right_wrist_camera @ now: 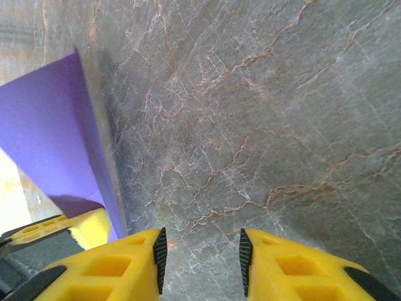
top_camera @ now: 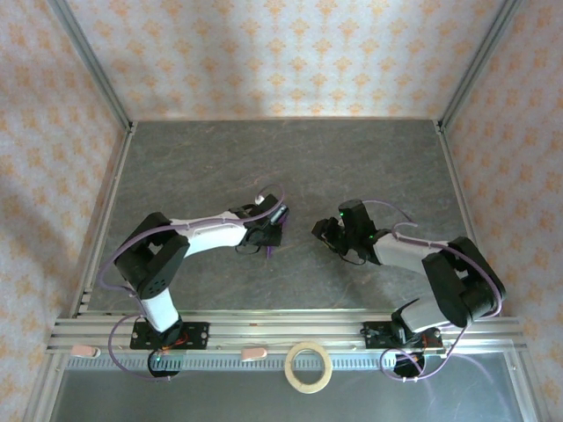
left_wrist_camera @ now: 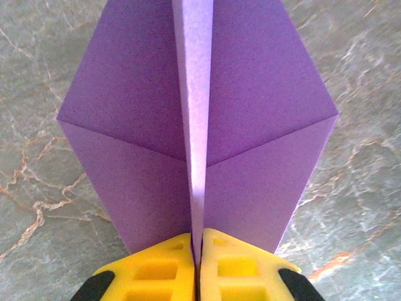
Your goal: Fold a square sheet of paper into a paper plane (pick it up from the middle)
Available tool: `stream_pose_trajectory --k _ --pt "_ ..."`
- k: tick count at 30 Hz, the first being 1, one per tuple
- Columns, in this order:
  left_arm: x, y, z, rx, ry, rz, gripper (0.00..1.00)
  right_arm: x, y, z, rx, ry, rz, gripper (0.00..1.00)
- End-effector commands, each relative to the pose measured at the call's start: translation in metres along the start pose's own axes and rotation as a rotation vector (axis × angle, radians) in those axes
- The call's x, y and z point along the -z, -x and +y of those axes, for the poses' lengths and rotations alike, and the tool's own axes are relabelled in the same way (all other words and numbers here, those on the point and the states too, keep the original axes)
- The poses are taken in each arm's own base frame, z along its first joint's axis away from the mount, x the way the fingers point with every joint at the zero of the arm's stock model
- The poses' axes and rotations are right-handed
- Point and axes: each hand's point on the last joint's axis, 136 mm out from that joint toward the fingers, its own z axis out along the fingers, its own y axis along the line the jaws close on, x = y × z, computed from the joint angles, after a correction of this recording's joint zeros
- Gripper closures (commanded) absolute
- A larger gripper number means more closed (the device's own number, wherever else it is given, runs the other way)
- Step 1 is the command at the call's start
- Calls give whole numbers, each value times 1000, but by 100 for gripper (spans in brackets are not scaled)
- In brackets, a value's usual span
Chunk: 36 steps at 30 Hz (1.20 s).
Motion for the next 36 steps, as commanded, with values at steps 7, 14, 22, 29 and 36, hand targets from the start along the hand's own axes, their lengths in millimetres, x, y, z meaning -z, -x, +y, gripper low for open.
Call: stream_pose_trajectory --k 7,14,22,29,36 --pt "-3 -5 7 -13 54 33 84 0 2 2 16 14 -7 63" --pt "-2 -3 6 -13 56 27 81 -1 1 1 14 13 -4 62" --pt "-12 -12 12 -30 99 58 76 -1 1 2 14 13 -4 62" --pt "-16 -20 20 -32 169 63 65 -1 2 5 29 13 -4 62" --pt "-16 -27 23 40 183 47 58 2 8 3 58 -16 -20 62"
